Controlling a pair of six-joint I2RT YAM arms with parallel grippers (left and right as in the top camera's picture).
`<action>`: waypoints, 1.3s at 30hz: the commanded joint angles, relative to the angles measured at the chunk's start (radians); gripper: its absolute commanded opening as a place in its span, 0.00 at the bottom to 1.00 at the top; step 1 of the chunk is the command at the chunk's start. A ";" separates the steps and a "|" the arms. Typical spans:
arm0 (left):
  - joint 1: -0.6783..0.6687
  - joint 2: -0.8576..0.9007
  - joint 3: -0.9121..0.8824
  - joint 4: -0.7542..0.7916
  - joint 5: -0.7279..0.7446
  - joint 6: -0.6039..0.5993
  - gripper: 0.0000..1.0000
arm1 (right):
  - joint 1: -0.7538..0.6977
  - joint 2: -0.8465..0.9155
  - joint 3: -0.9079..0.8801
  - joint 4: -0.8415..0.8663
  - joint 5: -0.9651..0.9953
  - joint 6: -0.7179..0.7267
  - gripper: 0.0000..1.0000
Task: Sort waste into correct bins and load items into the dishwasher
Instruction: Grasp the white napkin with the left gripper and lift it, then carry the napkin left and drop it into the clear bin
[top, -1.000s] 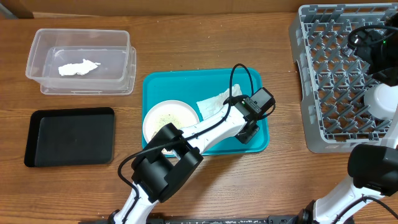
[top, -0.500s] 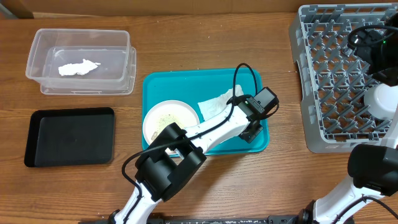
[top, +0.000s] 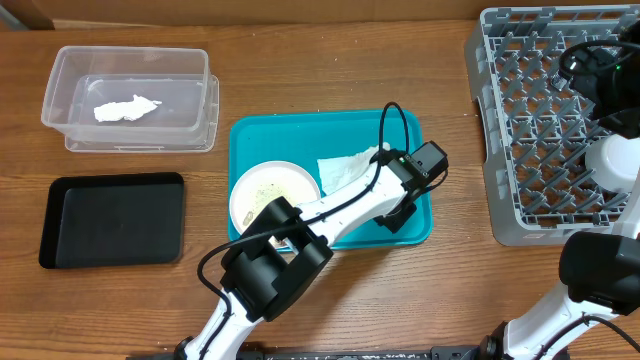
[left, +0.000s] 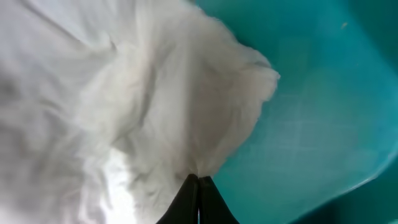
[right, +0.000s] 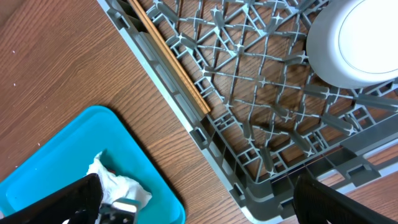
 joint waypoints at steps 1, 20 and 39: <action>0.008 -0.048 0.115 -0.019 -0.014 -0.026 0.04 | -0.001 -0.030 -0.002 0.006 0.006 0.007 1.00; 0.208 -0.378 0.186 -0.046 -0.013 -0.086 0.04 | -0.001 -0.030 -0.002 0.006 0.006 0.007 1.00; 0.950 -0.436 0.186 0.208 -0.045 -0.479 0.04 | -0.001 -0.030 -0.002 0.006 0.006 0.007 1.00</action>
